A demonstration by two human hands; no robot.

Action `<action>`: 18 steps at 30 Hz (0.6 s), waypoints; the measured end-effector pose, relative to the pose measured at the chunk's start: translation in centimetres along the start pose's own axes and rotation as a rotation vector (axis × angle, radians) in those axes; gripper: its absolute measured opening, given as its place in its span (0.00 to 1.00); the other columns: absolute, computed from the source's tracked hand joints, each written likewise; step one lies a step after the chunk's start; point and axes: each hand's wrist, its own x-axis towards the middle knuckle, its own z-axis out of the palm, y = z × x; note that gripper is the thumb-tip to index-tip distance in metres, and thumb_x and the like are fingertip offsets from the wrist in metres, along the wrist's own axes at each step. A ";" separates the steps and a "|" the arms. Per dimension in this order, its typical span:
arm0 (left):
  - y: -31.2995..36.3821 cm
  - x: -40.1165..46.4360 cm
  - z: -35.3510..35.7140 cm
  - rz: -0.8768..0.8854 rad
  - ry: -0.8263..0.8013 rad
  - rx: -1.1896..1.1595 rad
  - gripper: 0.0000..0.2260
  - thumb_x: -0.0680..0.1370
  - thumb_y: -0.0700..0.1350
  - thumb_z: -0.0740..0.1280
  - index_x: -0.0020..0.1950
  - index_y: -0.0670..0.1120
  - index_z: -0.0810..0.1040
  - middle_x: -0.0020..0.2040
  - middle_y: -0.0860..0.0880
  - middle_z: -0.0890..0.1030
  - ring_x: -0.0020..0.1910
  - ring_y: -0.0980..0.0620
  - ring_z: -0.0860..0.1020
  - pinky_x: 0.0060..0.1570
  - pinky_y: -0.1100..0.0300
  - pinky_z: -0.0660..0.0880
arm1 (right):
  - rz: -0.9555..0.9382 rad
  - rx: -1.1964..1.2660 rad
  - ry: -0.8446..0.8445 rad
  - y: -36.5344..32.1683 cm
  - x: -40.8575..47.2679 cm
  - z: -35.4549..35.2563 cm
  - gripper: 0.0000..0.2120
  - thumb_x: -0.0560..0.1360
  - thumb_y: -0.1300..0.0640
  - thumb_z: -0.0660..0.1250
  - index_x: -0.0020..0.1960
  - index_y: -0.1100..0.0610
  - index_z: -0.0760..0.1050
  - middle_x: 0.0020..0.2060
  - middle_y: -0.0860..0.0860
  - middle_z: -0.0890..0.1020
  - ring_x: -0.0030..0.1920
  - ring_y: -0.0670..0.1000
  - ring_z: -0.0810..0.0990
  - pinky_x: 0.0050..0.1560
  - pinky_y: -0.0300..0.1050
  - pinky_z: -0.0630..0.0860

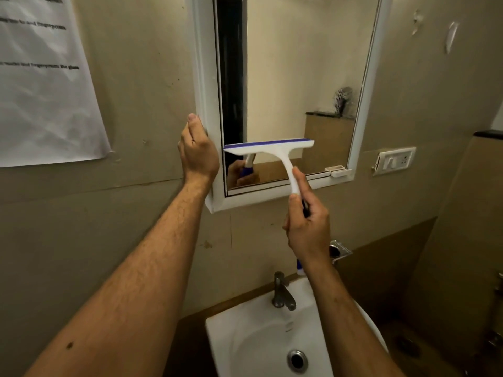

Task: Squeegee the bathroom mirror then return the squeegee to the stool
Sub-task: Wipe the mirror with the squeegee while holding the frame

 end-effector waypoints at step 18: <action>-0.6 0.4 0.2 0.011 0.006 -0.035 0.23 0.82 0.56 0.47 0.55 0.43 0.74 0.51 0.41 0.78 0.51 0.46 0.77 0.58 0.45 0.74 | -0.052 0.059 0.016 0.6 0.2 0.9 0.21 0.82 0.57 0.58 0.70 0.39 0.67 0.34 0.48 0.73 0.30 0.49 0.69 0.28 0.45 0.73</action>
